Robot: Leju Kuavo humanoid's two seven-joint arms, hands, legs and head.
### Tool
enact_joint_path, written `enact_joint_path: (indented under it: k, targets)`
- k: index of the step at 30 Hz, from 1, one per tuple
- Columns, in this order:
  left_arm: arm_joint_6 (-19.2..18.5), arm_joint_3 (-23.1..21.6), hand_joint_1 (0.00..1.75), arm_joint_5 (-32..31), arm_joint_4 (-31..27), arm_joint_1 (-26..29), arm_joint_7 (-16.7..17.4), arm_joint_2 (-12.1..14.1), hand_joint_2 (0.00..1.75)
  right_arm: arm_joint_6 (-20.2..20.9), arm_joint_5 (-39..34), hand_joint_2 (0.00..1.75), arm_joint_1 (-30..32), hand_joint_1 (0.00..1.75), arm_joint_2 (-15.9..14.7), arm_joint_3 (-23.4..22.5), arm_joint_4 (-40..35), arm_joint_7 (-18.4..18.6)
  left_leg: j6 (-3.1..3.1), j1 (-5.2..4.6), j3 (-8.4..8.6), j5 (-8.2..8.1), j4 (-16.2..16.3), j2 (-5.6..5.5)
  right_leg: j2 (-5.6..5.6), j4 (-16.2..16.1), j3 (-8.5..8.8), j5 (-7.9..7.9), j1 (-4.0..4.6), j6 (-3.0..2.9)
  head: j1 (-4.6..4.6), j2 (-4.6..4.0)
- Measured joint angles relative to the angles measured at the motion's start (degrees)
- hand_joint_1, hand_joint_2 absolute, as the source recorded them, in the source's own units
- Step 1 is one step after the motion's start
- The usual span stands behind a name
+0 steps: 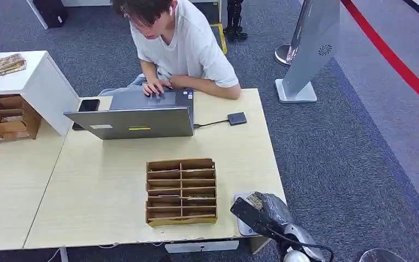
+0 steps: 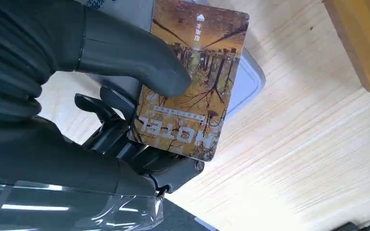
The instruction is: Pass the card to the sensor for recognition and then transmit it.
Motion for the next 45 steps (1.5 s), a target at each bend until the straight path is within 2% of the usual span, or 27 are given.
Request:
enact_joint_path:
  k: [14,20,27,32,45]
  targets:
    - [0.00,0.00,0.00,0.42,0.00,0.01,0.00,0.02,0.00,-2.38,4.77,1.75,-0.01,1.75,1.73,-1.51,-0.13,-0.66,-0.03,0.00,0.01,0.03,0.00,-0.01,0.00,0.01,0.02,0.02,0.00,0.00,0.00,0.00]
    - [-0.46,0.00,0.00,0.44,0.00,0.03,-0.11,0.04,0.00,-5.69,8.66,1.75,-0.18,1.75,3.17,-2.62,-1.84,-4.50,-0.03,0.00,-0.02,0.03,0.00,-0.01,0.00,0.02,0.00,0.02,0.00,0.00,0.00,0.00]
    - [-1.25,0.00,0.00,0.04,0.00,0.05,-0.55,0.07,0.00,-10.86,13.47,1.75,-1.66,1.75,4.77,-3.02,-7.89,-8.63,-0.04,0.00,-0.04,0.03,0.00,-0.01,-0.01,0.03,-0.04,0.02,0.00,0.00,0.00,0.00]
    - [-2.99,0.00,0.00,-0.11,-0.02,-0.20,-0.59,0.09,0.00,-12.57,15.56,1.75,-3.83,1.75,5.20,-3.10,-12.54,-10.71,-0.05,0.00,-0.05,0.04,0.00,-0.01,-0.01,0.03,-0.04,0.02,0.00,0.00,0.02,0.00]
    - [-4.76,0.00,0.00,-2.42,-0.02,-0.58,-0.87,0.09,0.00,-17.75,20.06,1.75,-8.35,1.75,5.70,-1.57,-21.50,-16.37,-0.05,0.01,-0.04,0.04,0.00,-0.01,0.00,0.04,-0.05,0.02,0.00,0.00,0.00,0.00]
